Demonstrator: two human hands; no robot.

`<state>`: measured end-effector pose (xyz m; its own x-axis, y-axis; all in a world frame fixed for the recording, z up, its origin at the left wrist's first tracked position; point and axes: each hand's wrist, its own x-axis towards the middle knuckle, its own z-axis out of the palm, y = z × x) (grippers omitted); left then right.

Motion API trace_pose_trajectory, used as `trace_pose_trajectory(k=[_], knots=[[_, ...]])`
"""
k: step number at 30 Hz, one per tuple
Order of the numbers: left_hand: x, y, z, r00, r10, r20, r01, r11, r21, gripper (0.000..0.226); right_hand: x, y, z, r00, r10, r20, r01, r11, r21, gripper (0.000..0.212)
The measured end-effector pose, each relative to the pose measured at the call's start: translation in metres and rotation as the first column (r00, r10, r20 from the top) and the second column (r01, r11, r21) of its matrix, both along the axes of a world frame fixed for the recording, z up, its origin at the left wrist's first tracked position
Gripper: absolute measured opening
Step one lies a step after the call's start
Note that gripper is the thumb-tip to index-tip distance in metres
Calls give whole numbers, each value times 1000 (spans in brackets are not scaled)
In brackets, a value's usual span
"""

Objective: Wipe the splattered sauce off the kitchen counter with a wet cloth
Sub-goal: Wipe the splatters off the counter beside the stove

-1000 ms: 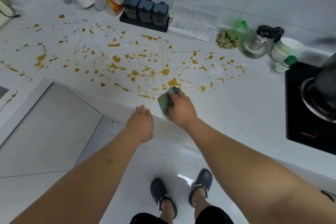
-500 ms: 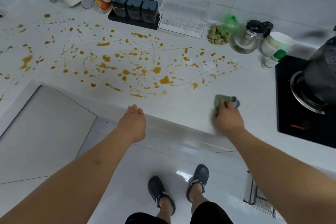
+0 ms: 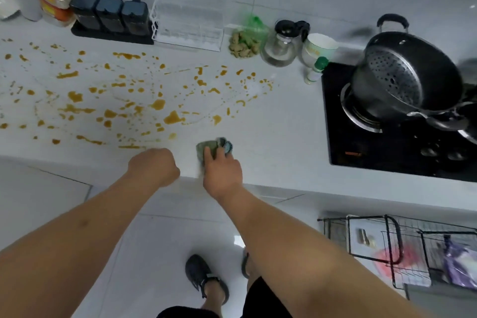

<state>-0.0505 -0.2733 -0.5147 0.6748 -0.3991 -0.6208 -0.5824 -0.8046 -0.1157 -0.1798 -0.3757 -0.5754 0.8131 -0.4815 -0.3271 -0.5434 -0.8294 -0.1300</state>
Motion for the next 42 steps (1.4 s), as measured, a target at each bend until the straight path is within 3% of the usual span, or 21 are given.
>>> trace_pose_trajectory(k=[4, 7, 11, 15, 20, 27, 32, 39, 42], knots=[[-27, -51, -2, 999, -6, -38, -1, 981, -193, 22, -76, -75, -8, 970, -233, -74, 231, 972, -41, 68], [-41, -81, -15, 988, 70, -137, -97, 975, -200, 23, -134, -130, -6, 897, -432, -99, 426, 902, -78, 64], [-38, -111, -31, 949, 314, -19, -314, 949, -12, 102, -144, -180, 3, 822, -553, -139, 550, 833, -61, 65], [-33, -109, -37, 894, 448, 25, -447, 894, -47, 130, -90, -213, 4, 887, -440, -142, 443, 897, -13, 66], [-32, -98, -58, 906, 423, -15, -423, 905, -46, 97, -30, -276, -8, 911, -409, -56, 412, 911, 39, 62], [-22, -111, -49, 857, 512, -57, -515, 855, -65, 79, 50, -336, -4, 919, -393, -37, 395, 917, 64, 52], [-16, -118, -42, 831, 554, -56, -557, 827, -73, 76, 90, -336, -6, 969, -247, -8, 246, 963, 108, 42], [-16, -119, -41, 830, 555, -58, -558, 826, -82, 80, 54, -288, -6, 989, 122, 78, -139, 955, 261, 46], [-17, -118, -44, 822, 568, -43, -569, 816, -100, 74, 29, -315, -12, 991, 68, 116, -98, 956, 276, 44]])
